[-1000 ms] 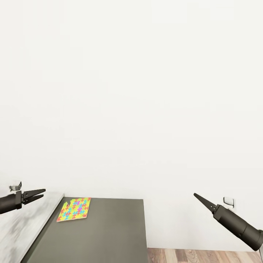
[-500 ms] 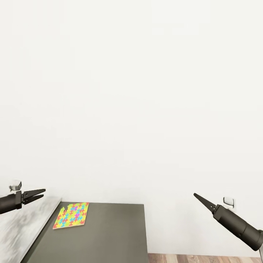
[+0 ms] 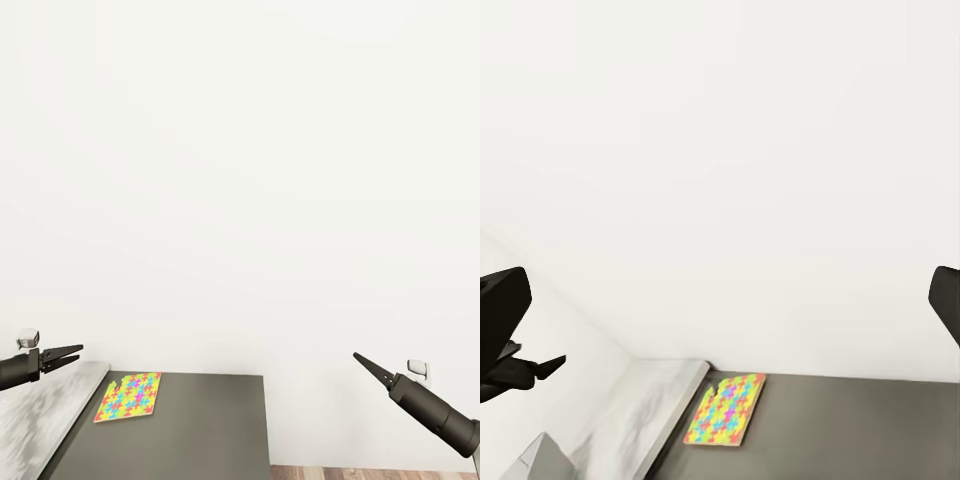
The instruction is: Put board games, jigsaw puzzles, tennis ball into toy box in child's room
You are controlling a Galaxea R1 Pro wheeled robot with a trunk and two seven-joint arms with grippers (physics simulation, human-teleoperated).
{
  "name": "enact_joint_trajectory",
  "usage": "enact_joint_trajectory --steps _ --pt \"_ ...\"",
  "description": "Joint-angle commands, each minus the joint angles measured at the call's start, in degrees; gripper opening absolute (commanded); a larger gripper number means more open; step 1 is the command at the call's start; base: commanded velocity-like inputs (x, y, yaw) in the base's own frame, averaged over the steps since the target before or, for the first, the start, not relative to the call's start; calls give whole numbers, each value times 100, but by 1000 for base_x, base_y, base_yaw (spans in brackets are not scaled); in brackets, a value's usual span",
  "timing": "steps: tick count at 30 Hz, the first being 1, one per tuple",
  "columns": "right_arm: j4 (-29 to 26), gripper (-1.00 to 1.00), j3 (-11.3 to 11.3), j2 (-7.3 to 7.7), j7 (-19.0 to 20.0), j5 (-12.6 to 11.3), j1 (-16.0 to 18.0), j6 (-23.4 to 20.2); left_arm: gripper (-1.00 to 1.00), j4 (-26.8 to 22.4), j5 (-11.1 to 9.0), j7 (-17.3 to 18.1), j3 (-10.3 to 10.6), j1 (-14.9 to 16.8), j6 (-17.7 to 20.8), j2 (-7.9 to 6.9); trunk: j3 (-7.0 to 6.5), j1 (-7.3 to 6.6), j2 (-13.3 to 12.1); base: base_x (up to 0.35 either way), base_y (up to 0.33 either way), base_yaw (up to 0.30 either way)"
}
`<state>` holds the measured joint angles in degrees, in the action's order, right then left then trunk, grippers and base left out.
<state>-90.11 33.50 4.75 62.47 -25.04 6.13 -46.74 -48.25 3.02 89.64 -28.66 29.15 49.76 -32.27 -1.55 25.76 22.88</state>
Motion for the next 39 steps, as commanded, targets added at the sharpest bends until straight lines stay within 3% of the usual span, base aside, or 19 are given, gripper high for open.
enact_joint_trajectory --steps 1,39 --pt "2 100 3 0 7 -15 2 -31 100 -1 32 36 -8 3 60 1 2 2 4 7 0 0" --pt "2 100 7 9 -11 -16 10 -54 100 12 79 36 -2 5 76 9 3 2 4 0 0 0"
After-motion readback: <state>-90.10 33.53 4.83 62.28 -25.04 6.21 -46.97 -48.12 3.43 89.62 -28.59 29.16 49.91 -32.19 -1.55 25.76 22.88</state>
